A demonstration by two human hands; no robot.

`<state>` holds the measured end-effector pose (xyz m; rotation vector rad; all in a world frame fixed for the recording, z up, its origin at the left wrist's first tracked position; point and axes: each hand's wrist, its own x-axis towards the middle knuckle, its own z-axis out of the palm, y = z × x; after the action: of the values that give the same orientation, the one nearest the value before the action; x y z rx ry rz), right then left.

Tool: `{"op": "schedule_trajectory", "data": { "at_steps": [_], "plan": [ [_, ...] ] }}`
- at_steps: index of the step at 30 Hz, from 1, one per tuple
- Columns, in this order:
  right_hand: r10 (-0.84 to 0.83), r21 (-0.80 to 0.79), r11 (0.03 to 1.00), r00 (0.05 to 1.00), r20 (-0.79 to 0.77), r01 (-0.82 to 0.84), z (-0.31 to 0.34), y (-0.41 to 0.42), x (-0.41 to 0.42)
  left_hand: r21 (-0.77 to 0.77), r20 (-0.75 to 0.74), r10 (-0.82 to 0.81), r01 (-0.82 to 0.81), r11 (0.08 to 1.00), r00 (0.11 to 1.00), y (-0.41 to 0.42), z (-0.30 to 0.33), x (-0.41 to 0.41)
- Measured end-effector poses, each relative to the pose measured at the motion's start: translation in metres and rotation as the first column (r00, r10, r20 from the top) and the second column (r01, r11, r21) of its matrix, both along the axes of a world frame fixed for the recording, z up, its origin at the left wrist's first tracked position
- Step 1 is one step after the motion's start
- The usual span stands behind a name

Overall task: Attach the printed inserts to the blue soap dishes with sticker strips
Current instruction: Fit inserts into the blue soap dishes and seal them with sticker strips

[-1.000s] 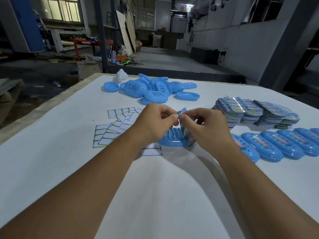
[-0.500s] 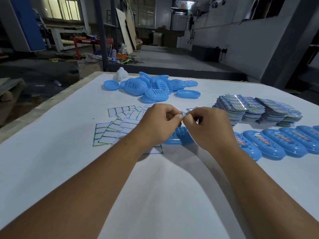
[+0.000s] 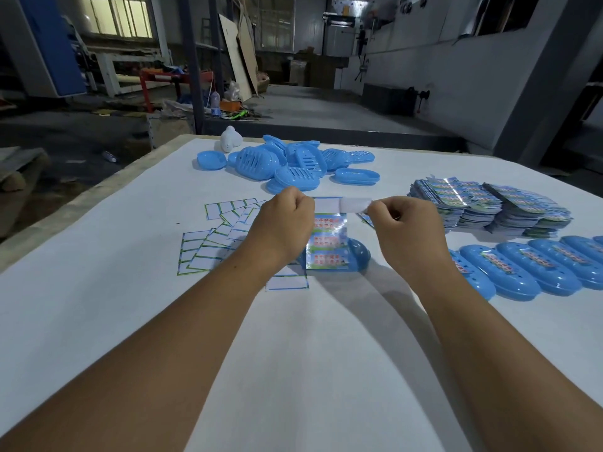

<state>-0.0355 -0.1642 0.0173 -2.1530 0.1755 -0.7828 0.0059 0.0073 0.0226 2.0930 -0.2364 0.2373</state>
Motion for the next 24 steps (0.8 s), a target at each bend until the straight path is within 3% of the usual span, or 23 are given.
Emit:
{"op": "schedule_trajectory", "data": {
  "at_steps": [6,9,12,15,17,18,19,21,22,24],
  "plan": [
    [-0.048,-0.020,0.999,0.999,-0.021,0.048,0.001,-0.002,0.001,0.323,0.017,0.181,-0.177,0.930,0.983,0.015,-0.001,0.015],
    [-0.023,-0.018,1.000,0.999,-0.023,0.022,0.001,0.000,0.000,0.563,0.118,0.297,-0.310,0.766,0.948,0.026,-0.001,0.021],
    [0.007,-0.011,1.000,0.999,-0.031,-0.007,0.000,0.002,-0.001,0.741,0.197,0.308,-0.347,0.575,0.931,0.040,-0.001,0.027],
    [0.014,-0.013,1.000,0.999,-0.043,-0.015,0.000,0.004,-0.002,0.796,0.160,0.280,-0.292,0.531,0.947,0.046,-0.001,0.027],
    [0.022,-0.005,1.000,0.999,-0.042,-0.022,0.000,0.004,-0.003,0.740,0.189,0.272,-0.319,0.592,0.943,0.044,-0.001,0.024],
    [0.021,-0.001,1.000,0.999,-0.042,-0.021,0.000,0.004,-0.003,0.661,0.221,0.259,-0.339,0.669,0.940,0.041,0.000,0.021],
    [0.017,-0.001,1.000,0.999,-0.040,-0.017,-0.001,0.004,-0.003,0.540,0.231,0.232,-0.323,0.777,0.945,0.036,0.000,0.019],
    [0.003,-0.010,1.000,1.000,-0.030,-0.003,-0.001,0.005,-0.003,0.200,0.145,0.096,-0.124,0.972,0.985,0.023,0.002,0.012],
    [-0.004,-0.017,1.000,1.000,-0.022,0.004,-0.002,0.006,-0.004,0.050,0.097,-0.004,-0.001,0.999,0.995,0.015,0.002,0.007],
    [-0.005,-0.037,0.999,1.000,-0.004,0.005,-0.001,0.007,-0.004,-0.106,0.052,-0.151,0.155,0.982,0.987,0.001,0.003,-0.004]
  ]
}}
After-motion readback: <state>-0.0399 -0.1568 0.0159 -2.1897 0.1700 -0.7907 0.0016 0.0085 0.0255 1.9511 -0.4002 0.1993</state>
